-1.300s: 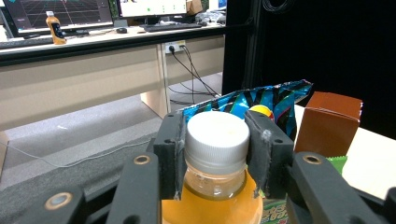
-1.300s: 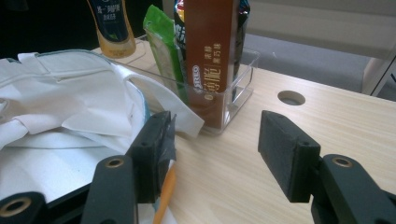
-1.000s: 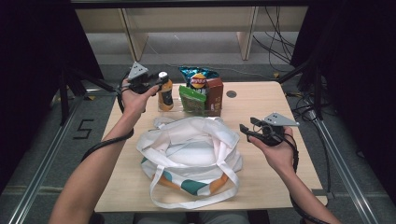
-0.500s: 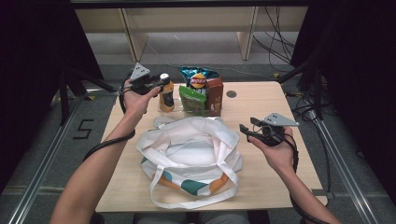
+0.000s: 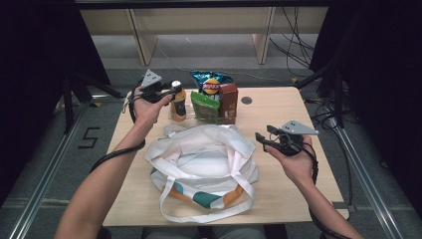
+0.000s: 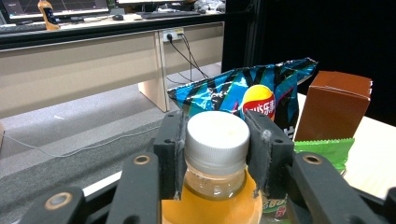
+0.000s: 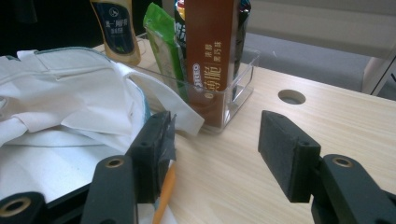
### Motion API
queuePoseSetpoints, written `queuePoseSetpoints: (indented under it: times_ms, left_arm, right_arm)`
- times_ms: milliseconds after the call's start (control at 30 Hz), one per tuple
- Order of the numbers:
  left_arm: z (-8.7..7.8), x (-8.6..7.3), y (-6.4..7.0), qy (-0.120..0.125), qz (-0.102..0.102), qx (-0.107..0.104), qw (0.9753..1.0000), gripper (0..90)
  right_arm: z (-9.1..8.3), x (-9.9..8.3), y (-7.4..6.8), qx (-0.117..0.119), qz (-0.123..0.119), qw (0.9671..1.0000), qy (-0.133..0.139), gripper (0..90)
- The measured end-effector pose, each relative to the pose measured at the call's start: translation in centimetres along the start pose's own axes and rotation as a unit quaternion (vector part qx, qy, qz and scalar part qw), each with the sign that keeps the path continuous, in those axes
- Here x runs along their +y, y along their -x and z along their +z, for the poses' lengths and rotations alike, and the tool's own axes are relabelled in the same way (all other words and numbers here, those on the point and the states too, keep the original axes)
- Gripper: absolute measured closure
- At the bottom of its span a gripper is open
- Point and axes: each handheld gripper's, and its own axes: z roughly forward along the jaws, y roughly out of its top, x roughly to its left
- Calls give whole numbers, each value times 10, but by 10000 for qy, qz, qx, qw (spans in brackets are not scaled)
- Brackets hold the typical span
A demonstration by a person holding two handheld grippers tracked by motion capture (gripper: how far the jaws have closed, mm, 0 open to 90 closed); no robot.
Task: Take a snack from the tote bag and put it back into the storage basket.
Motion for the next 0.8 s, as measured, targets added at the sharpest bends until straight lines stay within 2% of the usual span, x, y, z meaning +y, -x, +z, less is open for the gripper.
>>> queuePoseSetpoints:
  times_ms: [33,100,200,233,300,333,500,633,700,733,767,800]
  left_arm:
    - [0,-1,0,1,-15,-3,10000,591]
    - [1,-2,0,-8,-37,-1,10000,591]
    - [2,-4,0,-27,-49,9,10000,591]
    - [2,-5,0,-49,-54,12,10000,591]
    - [3,-7,0,-75,-69,6,9999,591]
    - [4,-7,0,-63,-62,4,10000,591]
    - [5,-10,0,-118,-80,10,9999,591]
    - [6,-12,0,-122,-126,8,9998,591]
    - [6,-13,1,-149,-143,2,9998,591]
    - [7,-14,1,-162,-116,1,9998,591]
    - [7,-15,1,-165,-144,0,9998,591]
    - [7,-16,1,-172,-147,-5,9997,591]
  right_arm:
    - [0,0,-1,26,72,10000,-26,450]
    - [1,0,0,65,62,10000,26,450]
    - [0,0,-1,25,76,10000,-32,450]
    - [0,0,0,6,0,10000,1,450]
    - [1,0,0,65,40,10000,26,450]
    - [1,0,1,53,-27,10000,49,450]
    - [1,-1,0,5,-4,10000,46,450]
    - [1,0,1,-23,-106,9999,62,449]
    - [2,-1,1,-47,-99,9998,140,450]
    - [3,-1,0,-46,7,9999,145,450]
    - [2,-1,-1,-45,39,9999,114,450]
    - [2,0,1,34,-47,10000,30,450]
